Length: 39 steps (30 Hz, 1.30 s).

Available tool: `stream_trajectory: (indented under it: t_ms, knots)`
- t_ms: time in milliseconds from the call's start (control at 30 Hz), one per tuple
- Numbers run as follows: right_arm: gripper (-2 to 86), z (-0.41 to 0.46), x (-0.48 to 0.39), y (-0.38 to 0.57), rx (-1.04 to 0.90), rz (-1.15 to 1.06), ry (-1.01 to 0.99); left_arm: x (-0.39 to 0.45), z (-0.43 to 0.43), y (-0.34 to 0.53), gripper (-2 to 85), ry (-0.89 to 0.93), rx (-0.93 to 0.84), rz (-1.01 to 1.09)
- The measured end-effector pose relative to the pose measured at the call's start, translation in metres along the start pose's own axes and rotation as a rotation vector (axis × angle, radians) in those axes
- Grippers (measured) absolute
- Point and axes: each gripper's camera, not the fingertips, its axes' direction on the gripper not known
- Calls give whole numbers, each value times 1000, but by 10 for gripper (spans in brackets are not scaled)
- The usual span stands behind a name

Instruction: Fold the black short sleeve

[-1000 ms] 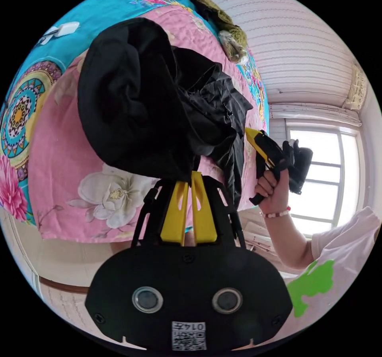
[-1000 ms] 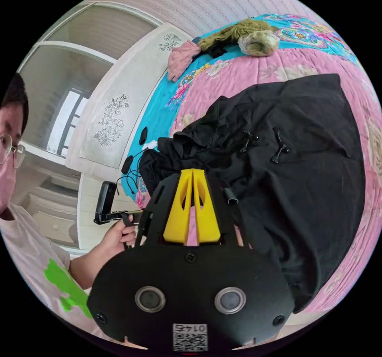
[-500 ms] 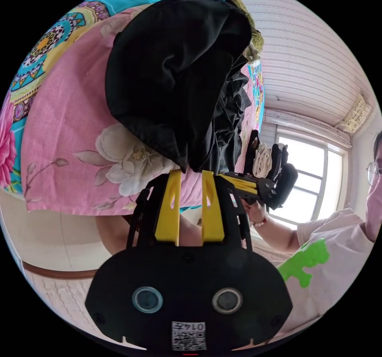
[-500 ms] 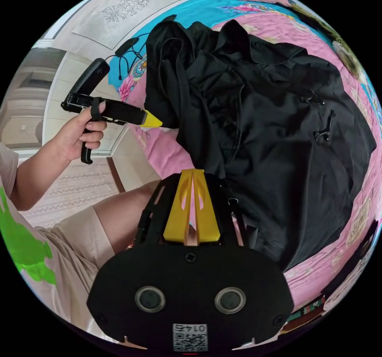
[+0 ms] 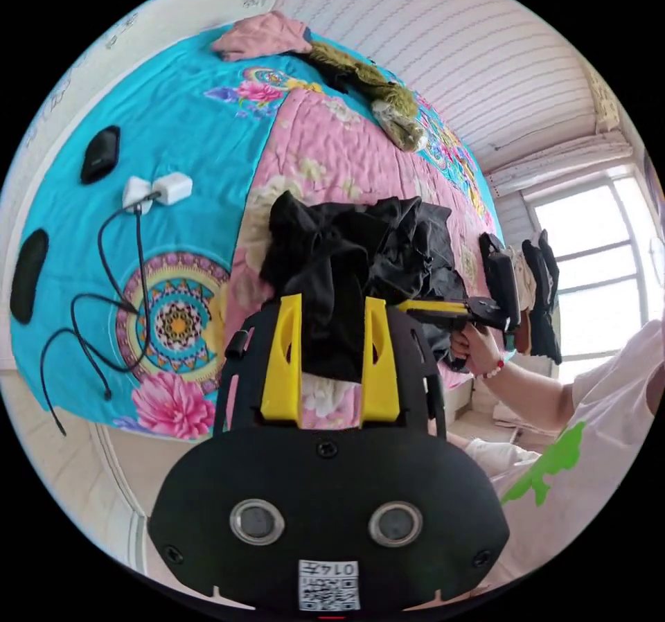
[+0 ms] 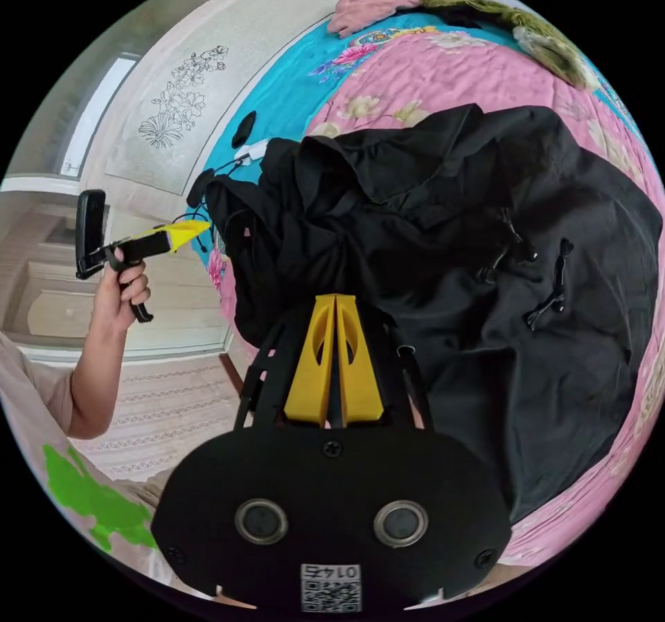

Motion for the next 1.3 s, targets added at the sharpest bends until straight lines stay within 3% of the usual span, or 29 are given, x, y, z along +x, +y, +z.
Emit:
stream_trajectory:
  t_ms: [100,133,167,233,333,467,533,667,833,1000,1033,1100,1300]
  knots:
    - [-4,1,-10,13,-39,-24,16,20,17,-32,124,-198,-24,85]
    - [-4,1,-10,16,-49,-25,7,21,33,-39,83,-254,-85,78]
    - [-4,2,-10,21,-65,-25,-2,21,50,-41,10,-230,-172,87]
    - [-4,0,-9,27,-88,-31,12,19,61,-33,-2,-163,-234,51]
    - [-4,-8,0,36,-103,-23,49,16,53,0,-5,-209,-240,-42]
    - [-4,-22,16,45,-129,-6,23,16,52,34,19,-135,-289,-157]
    - [-3,-33,17,49,-133,-20,37,22,46,40,73,-131,-285,-192]
    - [6,-75,26,55,-98,-46,20,36,11,60,151,-87,-218,-256]
    - [40,-129,39,47,-36,-101,-2,59,-20,52,150,-30,-70,-276]
    - [17,-180,77,71,52,10,37,99,1,3,111,-49,-3,-124]
    - [17,-186,84,79,64,42,31,108,20,-6,121,-120,-67,-77]
    - [21,-209,113,121,97,177,38,119,38,-21,141,-33,-192,-7]
    - [73,-259,175,270,236,591,49,251,7,-102,140,96,-130,582]
